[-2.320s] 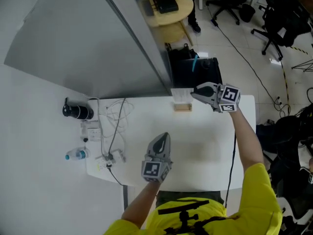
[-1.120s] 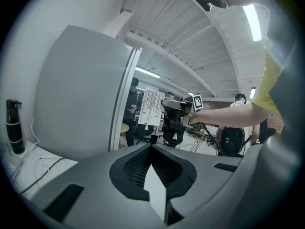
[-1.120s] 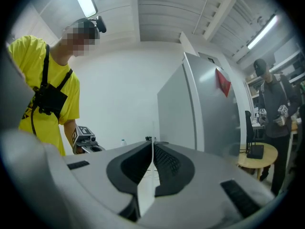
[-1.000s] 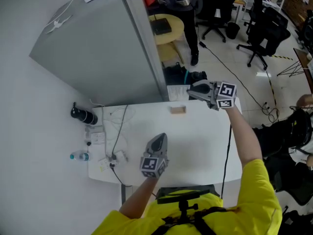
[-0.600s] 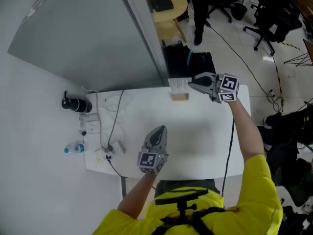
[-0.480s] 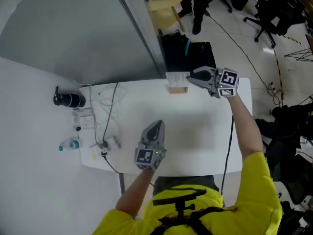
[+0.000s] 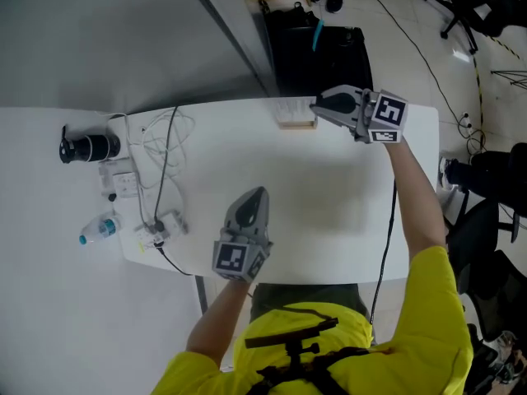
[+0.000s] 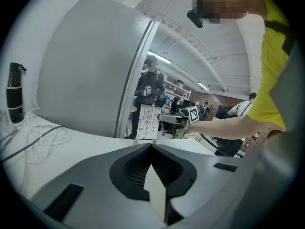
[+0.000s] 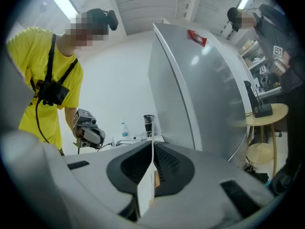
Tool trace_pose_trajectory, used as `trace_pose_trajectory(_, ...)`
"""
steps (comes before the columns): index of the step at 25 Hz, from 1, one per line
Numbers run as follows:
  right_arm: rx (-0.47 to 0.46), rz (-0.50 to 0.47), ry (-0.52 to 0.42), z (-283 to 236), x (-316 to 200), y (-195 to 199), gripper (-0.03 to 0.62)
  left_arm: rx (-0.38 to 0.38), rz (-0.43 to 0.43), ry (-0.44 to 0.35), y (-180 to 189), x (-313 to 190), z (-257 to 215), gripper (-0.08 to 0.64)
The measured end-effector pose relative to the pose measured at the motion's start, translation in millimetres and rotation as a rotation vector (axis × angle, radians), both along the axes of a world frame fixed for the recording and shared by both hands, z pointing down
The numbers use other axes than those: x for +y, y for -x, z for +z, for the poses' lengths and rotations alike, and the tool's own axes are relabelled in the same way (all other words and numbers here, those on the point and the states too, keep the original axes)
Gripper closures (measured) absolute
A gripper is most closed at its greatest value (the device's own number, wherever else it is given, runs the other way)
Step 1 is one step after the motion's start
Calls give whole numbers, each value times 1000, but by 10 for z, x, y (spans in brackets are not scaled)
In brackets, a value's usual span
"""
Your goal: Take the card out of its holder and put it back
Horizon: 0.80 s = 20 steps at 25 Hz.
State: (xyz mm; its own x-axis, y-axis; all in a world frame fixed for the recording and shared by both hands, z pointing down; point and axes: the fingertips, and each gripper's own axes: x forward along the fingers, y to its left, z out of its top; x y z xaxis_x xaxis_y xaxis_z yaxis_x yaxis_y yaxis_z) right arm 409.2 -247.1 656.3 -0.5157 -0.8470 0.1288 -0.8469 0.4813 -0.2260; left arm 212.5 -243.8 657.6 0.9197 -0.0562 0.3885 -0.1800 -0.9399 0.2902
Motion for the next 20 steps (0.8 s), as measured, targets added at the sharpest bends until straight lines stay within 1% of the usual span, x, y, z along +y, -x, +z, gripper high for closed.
trace_pose_trajectory(2,-10,1,-3,39,-5,-30,575,-15,7,9,5,24,37,556)
trace_pose_trajectory(5,-21,-4,-3,83,10,-61,575,-3,2,5,-33,10,33,556)
trace_pose_trajectory(9,-19,1,6,114,68,-118,575,-6,2,12,-66,-9,57,557)
trace_pose_trajectory(13,-18,-4,22,180,65,-118,575,-37,22,25,-83,25,89,557)
trace_pose_trajectory(20,-39,7,52,469,80,-81,574,-49,23,32,-110,25,146,557)
